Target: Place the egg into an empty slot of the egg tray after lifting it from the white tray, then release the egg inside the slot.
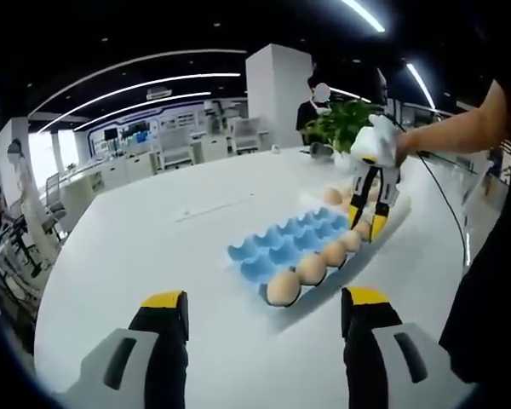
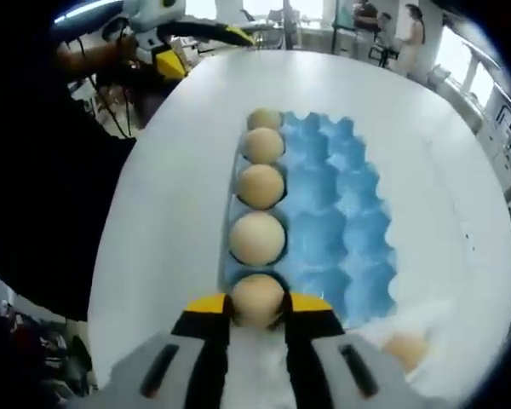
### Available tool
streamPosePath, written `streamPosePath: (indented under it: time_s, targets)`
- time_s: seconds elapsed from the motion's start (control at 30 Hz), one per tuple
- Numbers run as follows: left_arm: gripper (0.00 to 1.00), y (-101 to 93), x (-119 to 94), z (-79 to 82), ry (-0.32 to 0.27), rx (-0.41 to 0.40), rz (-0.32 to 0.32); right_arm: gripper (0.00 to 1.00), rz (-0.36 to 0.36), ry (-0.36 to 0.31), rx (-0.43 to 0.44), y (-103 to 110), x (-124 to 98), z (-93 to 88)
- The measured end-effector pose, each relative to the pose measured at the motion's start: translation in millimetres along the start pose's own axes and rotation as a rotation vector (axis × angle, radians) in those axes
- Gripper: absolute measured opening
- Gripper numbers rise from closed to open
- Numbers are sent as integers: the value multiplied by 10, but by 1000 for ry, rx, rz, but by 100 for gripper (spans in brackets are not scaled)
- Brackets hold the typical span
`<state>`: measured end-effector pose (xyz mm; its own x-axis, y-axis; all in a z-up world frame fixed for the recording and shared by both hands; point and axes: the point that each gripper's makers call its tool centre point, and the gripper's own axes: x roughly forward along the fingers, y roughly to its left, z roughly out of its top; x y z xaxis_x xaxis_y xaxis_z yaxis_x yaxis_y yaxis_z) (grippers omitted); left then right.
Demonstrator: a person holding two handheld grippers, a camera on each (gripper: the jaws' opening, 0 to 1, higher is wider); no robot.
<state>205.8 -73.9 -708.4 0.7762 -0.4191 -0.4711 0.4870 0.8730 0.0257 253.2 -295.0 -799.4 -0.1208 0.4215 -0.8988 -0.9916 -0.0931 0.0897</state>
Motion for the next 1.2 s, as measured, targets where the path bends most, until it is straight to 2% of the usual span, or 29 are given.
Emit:
streamPosePath:
  time_s: [0.17, 0.43, 0.53, 0.63, 0.77, 0.97, 1.2]
  targets:
    - [73, -7, 8, 19, -9, -4, -1, 26, 1, 2, 3, 8, 2, -2]
    - [73, -5, -5, 24, -7, 3, 1, 27, -16, -8, -47, 26, 13, -19]
    - [73, -4, -10, 33, -9, 7, 2, 28, -17, -18, -29, 28, 0, -29]
    - [73, -5, -10, 34, -9, 6, 2, 35, -33, -26, -16, 7, -25, -59]
    - [73, -8, -4, 37, -9, 8, 1, 33, -44, -42, 4, -4, -89, -96]
    - [73, -17, 16, 60, -9, 11, -2, 32, -69, -119, 59, -38, -248, -40]
    - [73, -61, 38, 57, -6, 16, -14, 31, -129, -164, 123, -137, -426, -142]
